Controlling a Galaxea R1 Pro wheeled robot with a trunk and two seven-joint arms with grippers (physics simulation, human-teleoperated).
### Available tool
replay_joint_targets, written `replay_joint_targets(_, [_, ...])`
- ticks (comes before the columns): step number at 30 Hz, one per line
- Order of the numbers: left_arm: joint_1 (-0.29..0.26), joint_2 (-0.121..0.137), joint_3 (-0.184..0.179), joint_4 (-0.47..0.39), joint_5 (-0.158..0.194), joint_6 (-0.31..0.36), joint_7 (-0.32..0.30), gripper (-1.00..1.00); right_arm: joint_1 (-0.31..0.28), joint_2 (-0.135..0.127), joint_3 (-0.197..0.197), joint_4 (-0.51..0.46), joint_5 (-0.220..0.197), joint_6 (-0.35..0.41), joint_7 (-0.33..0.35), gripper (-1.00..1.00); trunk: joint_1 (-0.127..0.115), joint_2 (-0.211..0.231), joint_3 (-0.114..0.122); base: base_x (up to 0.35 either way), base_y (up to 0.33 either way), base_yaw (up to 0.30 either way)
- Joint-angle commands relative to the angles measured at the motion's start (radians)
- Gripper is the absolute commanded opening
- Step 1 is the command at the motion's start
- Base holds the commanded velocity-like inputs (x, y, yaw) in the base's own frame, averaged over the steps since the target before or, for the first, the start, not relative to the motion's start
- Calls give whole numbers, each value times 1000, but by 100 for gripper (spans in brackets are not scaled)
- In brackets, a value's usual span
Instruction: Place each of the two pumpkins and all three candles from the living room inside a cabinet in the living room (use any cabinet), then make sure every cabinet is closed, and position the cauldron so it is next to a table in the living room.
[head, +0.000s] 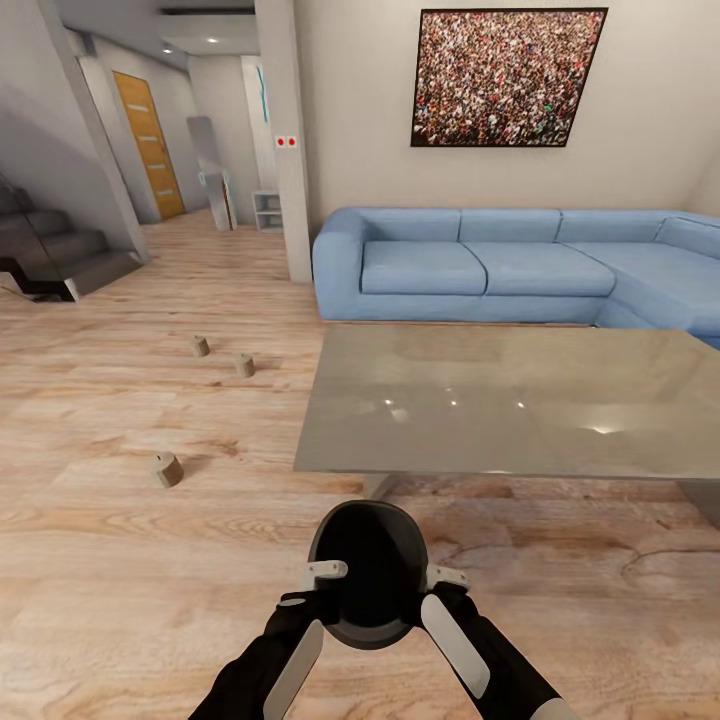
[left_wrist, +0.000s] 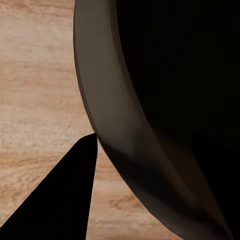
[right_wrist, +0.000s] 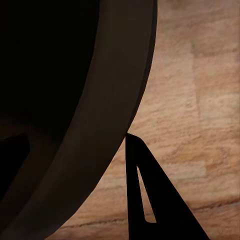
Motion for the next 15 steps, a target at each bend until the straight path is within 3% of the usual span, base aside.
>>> replay_joint_targets(1, [-1, 0, -3, -2, 21, -4, 8, -100, -1, 0, 0, -12, -9, -9, -7, -100, 4, -7, -4, 0, 0, 0])
replay_joint_targets(15, [-1, 0, -3, -2, 21, -4, 8, -100, -1, 0, 7, -8, -7, -9, -7, -100, 57, -105, -48, 0, 0, 0])
